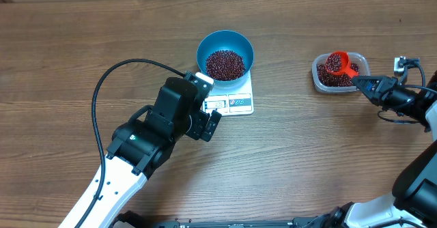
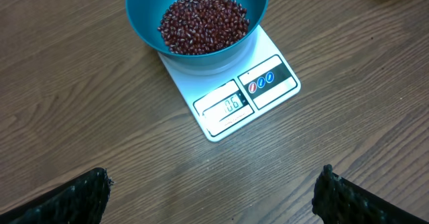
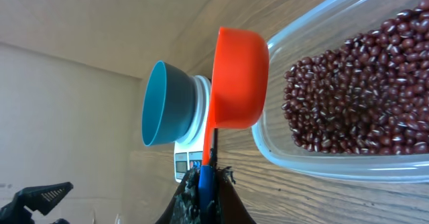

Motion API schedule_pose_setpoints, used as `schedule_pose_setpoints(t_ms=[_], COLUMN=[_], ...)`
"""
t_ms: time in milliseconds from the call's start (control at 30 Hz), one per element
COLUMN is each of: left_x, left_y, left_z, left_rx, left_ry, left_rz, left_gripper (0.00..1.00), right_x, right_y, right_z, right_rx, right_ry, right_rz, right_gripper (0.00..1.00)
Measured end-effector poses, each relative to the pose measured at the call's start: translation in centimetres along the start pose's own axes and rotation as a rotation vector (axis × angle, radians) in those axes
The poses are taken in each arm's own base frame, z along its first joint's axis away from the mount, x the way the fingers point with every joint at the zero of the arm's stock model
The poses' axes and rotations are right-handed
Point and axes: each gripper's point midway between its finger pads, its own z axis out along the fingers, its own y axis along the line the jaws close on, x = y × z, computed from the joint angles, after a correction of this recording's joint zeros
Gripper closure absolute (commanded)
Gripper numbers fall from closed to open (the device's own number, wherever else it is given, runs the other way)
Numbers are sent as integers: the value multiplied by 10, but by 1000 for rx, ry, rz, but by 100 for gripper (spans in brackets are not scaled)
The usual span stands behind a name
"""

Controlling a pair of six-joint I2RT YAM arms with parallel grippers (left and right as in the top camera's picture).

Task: Scoop item into bowl and weigh 150g on scale
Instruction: 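Lift the filled scoop and carry it left over the blue bowl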

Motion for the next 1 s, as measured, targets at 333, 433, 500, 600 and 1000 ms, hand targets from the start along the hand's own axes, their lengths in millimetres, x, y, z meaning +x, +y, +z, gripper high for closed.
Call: schedule_pose_setpoints(t_ms=[333,433,500,600,1000], left_x=[0,0,0,0,0], left_y=[0,0,0,0,0], left_z=[0,0,0,0,0], left_rx=[0,0,0,0,0], left_ry=[0,0,0,0,0], left_rz=[0,0,0,0,0], left_gripper=[0,0,0,0,1], right_x=[-3,-1,1,4,52], right_y=[20,26,29,35,94], right_z=[-1,-2,-1,7,82], right_rx=[-117,-149,-163,-179,-306], right_ry=[-17,-15,-11,13,252], right_rz=[6,30,37,31,-102], right_gripper=[96,96,96,96,96])
